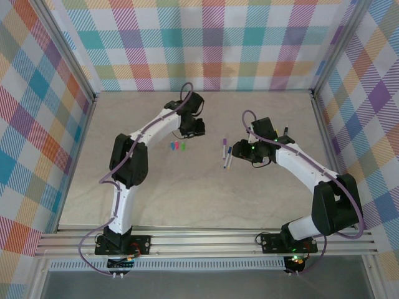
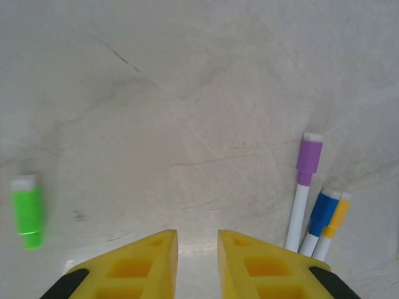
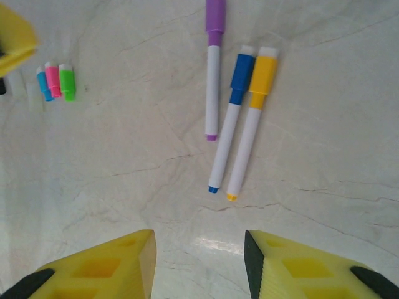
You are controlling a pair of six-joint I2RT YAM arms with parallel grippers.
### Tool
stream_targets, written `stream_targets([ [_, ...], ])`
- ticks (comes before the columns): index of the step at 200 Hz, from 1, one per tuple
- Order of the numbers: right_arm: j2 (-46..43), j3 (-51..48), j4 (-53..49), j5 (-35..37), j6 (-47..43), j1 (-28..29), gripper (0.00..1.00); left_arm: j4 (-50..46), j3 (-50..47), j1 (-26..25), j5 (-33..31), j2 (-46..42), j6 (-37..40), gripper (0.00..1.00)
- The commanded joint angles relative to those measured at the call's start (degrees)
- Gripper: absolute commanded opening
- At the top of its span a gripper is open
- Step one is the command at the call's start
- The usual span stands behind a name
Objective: Open the pen caps
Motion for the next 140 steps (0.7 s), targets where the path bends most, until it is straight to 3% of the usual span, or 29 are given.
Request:
stream_targets([
  [1, 0.32, 0.16, 1.03, -0.41, 0.48, 0.40, 0.43, -0.54, 3.52, -1.64, 0.08, 2.69, -0.90, 0.24],
  [78, -0.93, -1.66, 1.30, -0.38, 0.48, 0.48, 0.45, -4.70, 10.55, -5.87, -5.73, 8.68, -0.35, 0.23],
  [140, -3.08, -2.69, 0.07, 0.61, 0.11, 0.41, 0.49, -4.97, 15.13, -8.37, -5.98, 12.73, -0.08, 0.24],
])
